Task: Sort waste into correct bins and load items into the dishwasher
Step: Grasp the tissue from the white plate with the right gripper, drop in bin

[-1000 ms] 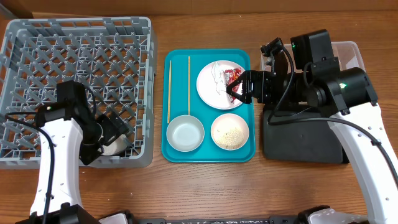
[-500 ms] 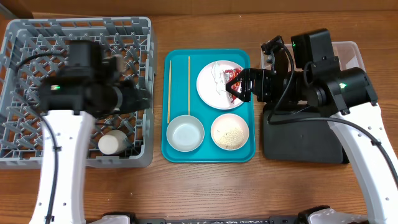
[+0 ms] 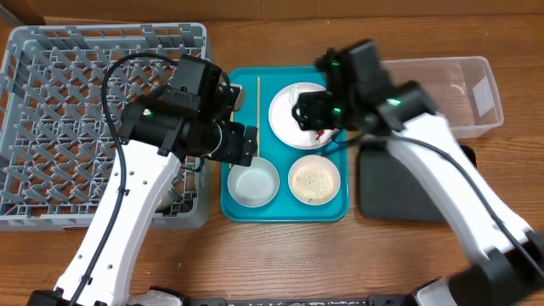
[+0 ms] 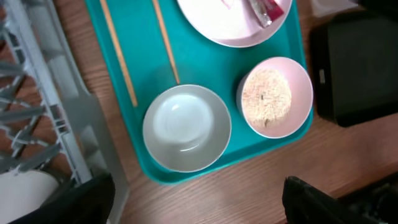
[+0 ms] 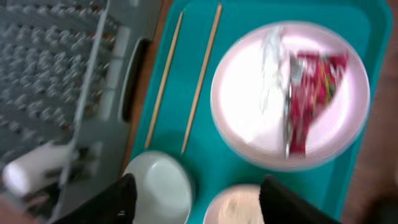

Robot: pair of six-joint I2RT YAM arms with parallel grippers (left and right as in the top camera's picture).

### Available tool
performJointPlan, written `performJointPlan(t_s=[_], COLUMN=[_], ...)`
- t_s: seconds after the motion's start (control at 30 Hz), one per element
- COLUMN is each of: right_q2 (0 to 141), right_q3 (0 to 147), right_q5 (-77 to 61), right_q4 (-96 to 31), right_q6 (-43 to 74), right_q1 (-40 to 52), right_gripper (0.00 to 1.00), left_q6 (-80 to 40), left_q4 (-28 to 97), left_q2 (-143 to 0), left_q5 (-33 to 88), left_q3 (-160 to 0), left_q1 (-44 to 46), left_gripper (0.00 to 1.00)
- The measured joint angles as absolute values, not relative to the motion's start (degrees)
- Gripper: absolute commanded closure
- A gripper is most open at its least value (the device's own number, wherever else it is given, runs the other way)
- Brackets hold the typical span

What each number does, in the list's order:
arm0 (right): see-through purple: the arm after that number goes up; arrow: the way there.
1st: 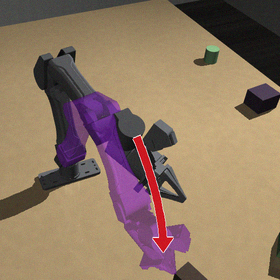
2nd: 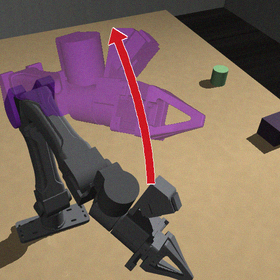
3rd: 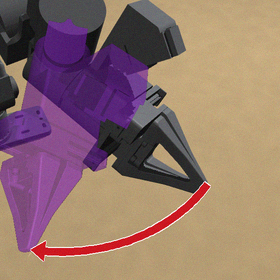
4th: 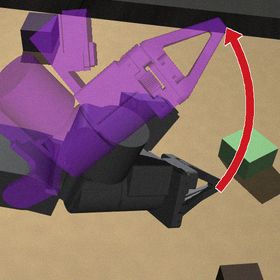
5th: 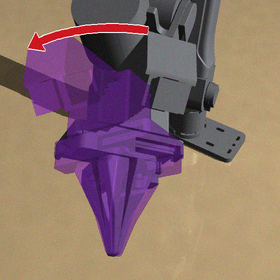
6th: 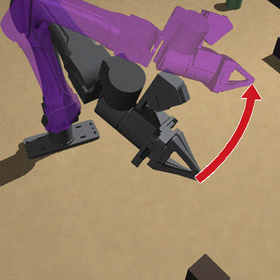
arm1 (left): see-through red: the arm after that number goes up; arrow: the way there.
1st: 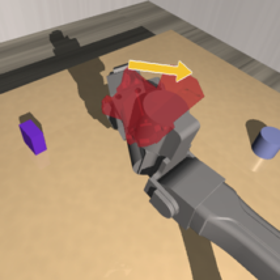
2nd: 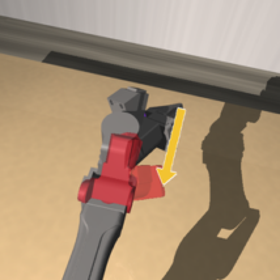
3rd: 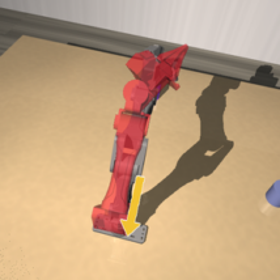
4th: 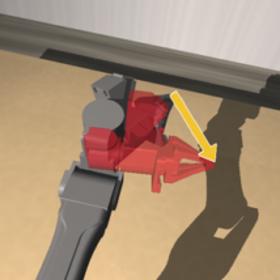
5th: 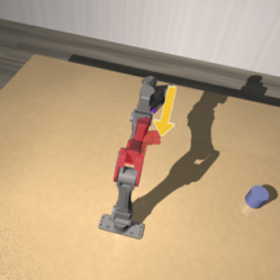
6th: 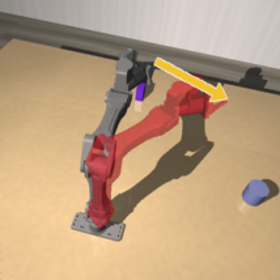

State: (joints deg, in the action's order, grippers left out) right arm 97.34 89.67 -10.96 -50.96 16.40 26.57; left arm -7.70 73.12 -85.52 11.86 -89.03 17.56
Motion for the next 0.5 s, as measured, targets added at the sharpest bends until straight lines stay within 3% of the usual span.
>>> performJointPlan(t_s=[0.17, 0.5], right_q2=[107.2, 122.6], right_q3=[89.6, 89.6], right_q5=[-8.2, 0.4], right_q4=[-41.0, -30.4], right_q6=[16.4, 16.4], right_q1=[26.4, 26.2], right_gripper=[0.38, 0.41], left_q6=[-8.7, -8.8], left_q4=[77.4, 79.7], left_q2=[-84.0, -73.1], left_q5=[11.8, 11.7], left_q3=[-93.9, -100.2], left_q1=[13.2, 9.5], left_gripper=[0.00, 0.00])
